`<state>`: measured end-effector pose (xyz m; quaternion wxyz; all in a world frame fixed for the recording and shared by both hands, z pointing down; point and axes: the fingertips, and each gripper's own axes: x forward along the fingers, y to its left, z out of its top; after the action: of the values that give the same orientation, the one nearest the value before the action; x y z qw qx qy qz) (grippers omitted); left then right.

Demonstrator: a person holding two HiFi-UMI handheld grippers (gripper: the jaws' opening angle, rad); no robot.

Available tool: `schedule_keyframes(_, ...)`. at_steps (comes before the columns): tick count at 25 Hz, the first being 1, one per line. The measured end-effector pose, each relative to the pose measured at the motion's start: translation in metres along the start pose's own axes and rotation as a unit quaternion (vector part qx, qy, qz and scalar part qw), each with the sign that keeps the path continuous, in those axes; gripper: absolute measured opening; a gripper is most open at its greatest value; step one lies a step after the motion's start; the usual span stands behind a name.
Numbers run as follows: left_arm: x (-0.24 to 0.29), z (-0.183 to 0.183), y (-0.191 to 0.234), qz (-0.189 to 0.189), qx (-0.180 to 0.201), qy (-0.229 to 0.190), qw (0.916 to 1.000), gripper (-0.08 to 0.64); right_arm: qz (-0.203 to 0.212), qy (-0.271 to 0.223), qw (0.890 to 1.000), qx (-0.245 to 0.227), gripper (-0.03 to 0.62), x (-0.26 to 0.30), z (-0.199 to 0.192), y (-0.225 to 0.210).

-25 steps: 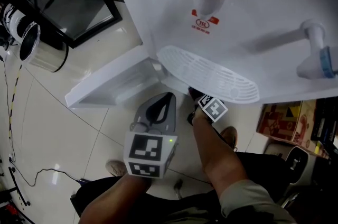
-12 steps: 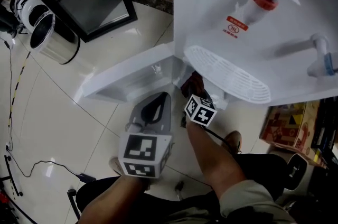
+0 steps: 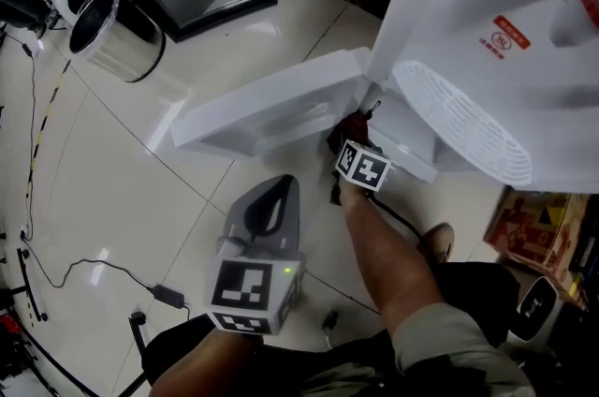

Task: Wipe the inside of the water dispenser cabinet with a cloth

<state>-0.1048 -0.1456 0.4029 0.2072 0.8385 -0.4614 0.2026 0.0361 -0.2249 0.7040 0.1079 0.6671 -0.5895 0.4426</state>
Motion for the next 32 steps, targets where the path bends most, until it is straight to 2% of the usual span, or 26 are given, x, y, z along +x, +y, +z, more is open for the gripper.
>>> schedule_keyframes(3,-0.004,0.003,0.001,-0.004,-0.012,0.000,0.9999,0.000,-0.014,0.016,1.000,0.021,0.100,0.010,-0.006,-0.009)
schedule_keyframes(11,-0.002,0.009,-0.007,-0.019,-0.009,-0.001,0.9998,0.000,-0.028,0.020,0.998,0.047,0.098,0.011,-0.003,-0.024)
schedule_keyframes(17,0.005,0.013,-0.026,-0.038,0.009,-0.005,0.9992,0.000,-0.056,0.017,0.997,0.056,0.100,-0.010,0.003,-0.066)
schedule_keyframes(23,0.016,0.022,-0.056,-0.057,0.024,-0.011,0.9980,0.000,-0.085,0.022,0.994,0.060,0.100,-0.040,0.000,-0.107)
schedule_keyframes(32,0.037,0.040,-0.118,-0.116,0.056,-0.023,0.9913,0.000,-0.126,0.025,0.988,0.086,0.100,-0.090,-0.011,-0.178)
